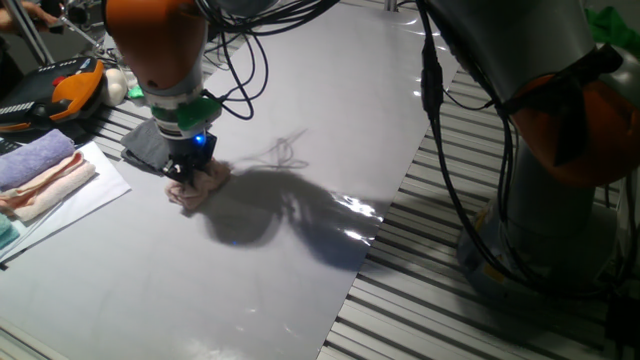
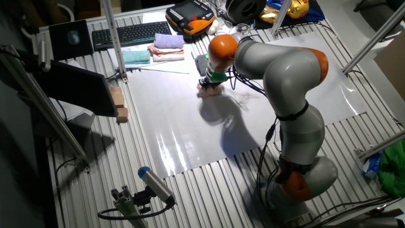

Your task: Clean the table with a cloth

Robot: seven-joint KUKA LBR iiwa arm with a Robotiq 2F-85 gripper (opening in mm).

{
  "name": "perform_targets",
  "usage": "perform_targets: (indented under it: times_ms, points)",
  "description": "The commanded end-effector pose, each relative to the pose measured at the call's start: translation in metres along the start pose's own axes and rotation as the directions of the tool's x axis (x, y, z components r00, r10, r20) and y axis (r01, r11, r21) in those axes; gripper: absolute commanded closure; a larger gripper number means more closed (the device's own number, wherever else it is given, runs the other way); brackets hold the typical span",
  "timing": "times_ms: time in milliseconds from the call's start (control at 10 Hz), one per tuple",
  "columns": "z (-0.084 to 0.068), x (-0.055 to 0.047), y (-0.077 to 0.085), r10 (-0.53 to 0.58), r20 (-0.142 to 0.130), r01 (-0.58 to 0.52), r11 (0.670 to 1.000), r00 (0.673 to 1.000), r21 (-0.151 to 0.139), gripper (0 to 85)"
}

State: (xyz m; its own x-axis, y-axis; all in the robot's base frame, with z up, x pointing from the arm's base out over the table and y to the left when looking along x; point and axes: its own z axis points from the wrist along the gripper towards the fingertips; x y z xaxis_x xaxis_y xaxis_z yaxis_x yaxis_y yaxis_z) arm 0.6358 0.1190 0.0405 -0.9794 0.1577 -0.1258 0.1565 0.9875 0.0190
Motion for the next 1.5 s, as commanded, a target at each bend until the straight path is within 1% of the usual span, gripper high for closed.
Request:
perform_targets:
  times_ms: [0,200,300,500,600,700,800,1000,1200,1400]
  points:
    - [0.0,0.0,0.0,0.002,0.002,-0.002,1.0,1.0,0.003,85.0]
    - [-0.002,0.0,0.005,0.009,0.0,-0.009,1.0,1.0,0.008,85.0]
    - [-0.004,0.002,0.012,0.019,-0.006,-0.019,1.0,1.0,0.01,85.0]
    - [-0.001,0.009,0.029,0.045,-0.003,-0.045,0.999,0.999,0.029,85.0]
    - [0.001,0.009,0.028,0.043,-0.004,-0.043,0.999,0.999,0.02,85.0]
    - [0.001,0.009,0.027,0.04,-0.001,-0.04,0.999,0.999,0.017,85.0]
    - [0.001,0.009,0.027,0.041,0.0,-0.041,0.999,0.999,0.022,85.0]
    - [0.002,0.01,0.025,0.036,0.0,-0.036,0.999,0.999,0.02,85.0]
    - [0.004,0.012,0.018,0.028,0.0,-0.028,0.999,1.0,0.017,85.0]
    - [0.003,0.017,0.006,0.016,-0.001,-0.016,1.0,1.0,0.02,85.0]
